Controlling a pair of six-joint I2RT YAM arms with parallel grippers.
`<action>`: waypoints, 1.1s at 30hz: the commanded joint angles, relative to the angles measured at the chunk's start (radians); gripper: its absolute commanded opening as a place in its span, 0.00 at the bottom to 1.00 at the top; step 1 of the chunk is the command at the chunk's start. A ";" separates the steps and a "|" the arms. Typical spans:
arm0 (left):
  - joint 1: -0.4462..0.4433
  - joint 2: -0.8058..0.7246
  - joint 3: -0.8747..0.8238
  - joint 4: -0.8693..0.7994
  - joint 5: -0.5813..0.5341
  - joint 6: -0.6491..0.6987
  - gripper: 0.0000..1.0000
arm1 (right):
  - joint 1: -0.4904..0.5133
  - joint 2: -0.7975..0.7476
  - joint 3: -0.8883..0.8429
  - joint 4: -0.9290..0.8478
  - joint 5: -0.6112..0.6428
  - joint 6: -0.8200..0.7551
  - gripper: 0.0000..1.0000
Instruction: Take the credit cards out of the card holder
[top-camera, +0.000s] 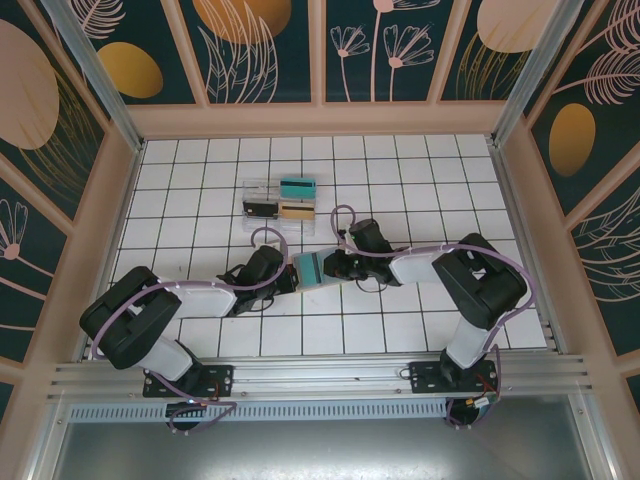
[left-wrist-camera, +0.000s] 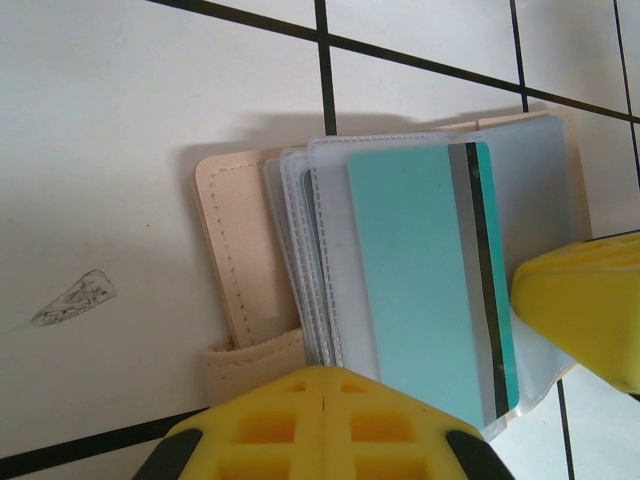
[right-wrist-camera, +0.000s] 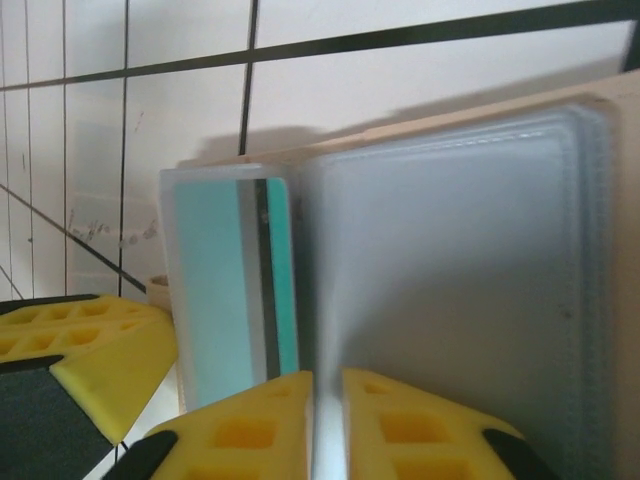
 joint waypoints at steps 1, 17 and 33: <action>0.004 0.018 0.008 -0.047 -0.006 -0.006 0.00 | 0.012 -0.006 0.025 0.030 -0.029 0.008 0.20; 0.004 0.019 0.012 -0.050 0.001 0.000 0.00 | 0.013 0.060 0.046 0.041 -0.055 0.027 0.24; 0.004 0.015 0.006 -0.050 0.003 -0.003 0.00 | 0.002 0.037 0.018 0.068 -0.060 0.040 0.00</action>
